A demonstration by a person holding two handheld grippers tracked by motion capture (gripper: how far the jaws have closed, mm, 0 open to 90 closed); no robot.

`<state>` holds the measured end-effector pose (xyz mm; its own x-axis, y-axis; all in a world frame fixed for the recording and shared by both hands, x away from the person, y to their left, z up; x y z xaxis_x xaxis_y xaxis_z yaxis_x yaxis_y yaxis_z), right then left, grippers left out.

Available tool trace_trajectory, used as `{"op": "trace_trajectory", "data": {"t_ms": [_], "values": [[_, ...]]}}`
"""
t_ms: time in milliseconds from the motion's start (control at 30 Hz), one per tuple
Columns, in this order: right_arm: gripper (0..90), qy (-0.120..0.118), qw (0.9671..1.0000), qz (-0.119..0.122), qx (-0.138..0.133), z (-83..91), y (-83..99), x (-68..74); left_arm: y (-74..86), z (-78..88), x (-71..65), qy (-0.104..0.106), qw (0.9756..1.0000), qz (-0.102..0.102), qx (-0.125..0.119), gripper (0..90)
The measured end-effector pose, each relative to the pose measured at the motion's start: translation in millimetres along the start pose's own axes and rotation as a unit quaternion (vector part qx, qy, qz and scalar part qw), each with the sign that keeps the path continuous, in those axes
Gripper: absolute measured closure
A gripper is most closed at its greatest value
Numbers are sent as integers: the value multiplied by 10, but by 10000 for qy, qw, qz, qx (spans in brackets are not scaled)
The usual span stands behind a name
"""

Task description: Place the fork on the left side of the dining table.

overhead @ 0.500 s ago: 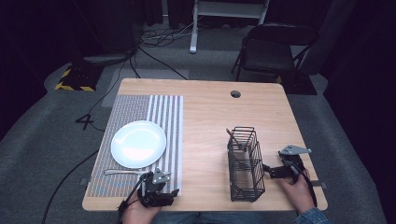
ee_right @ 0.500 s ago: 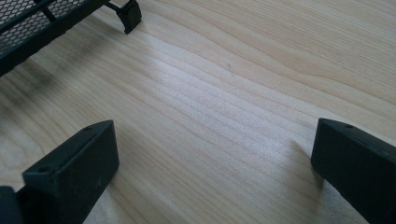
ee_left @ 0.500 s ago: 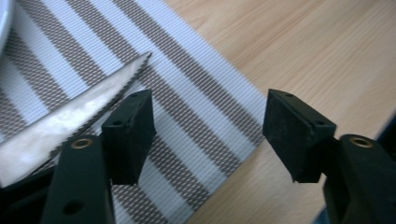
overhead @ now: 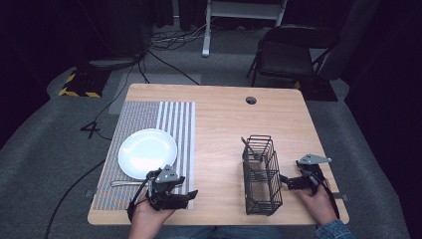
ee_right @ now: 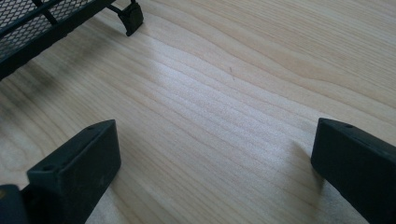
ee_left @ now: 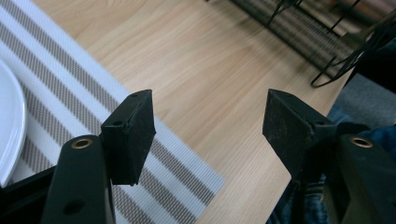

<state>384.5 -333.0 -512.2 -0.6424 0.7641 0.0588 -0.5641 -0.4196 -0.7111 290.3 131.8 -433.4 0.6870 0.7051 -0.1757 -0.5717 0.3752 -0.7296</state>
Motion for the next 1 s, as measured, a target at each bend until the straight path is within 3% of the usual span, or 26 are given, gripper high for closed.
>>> {"op": "trace_trajectory", "data": {"t_ms": [67, 167, 300, 400, 600, 767, 833, 867, 1000], "values": [[14, 0, 10000, 0, -1, 0, 0, 0, -31, 10, 0, 22, 10000, 3, -19, 357], [17, -2, 10000, 9, 2, 2, 2, 1, -163, 39, 26, 192, 9994, 109, -258, 365], [22, -4, 10000, 18, -4, 7, 6, 3, -288, 56, 47, 157, 9989, 120, -416, 364], [22, -5, 10000, 21, -4, 8, 7, 3, -453, 76, 65, 122, 9971, 235, -718, 364], [28, 11, 10000, 41, -17, 12, 11, 6, -635, 46, 34, 79, 9950, 272, -959, 363], [31, 7, 10000, 37, -19, 14, 12, 9, -835, -15, -53, 36, 9954, 87, -958, 345], [33, 10, 10000, 27, -28, 14, 13, 11, -912, -45, -89, 167, 9951, 32, -976, 343], [36, 27, 10000, 13, -39, 16, 16, 17, -1001, -81, -132, 234, 9955, -90, -909, 321], [37, 32, 10000, 8, -43, 17, 17, 18, -1116, -124, -184, 164, 9954, -250, -910, 311]]}}
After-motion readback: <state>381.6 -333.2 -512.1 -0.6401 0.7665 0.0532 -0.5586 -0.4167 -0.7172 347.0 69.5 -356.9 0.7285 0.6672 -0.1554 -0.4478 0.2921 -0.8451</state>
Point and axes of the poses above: each handheld gripper's, and its own axes: z roughly backward along the jaws, y roughly out of its underside, x roughly to its left, the point moved 1 cm from there along -z, roughly forward along the jaws, and after that the axes turned 5 degrees about -y, right-handed, at the moved point
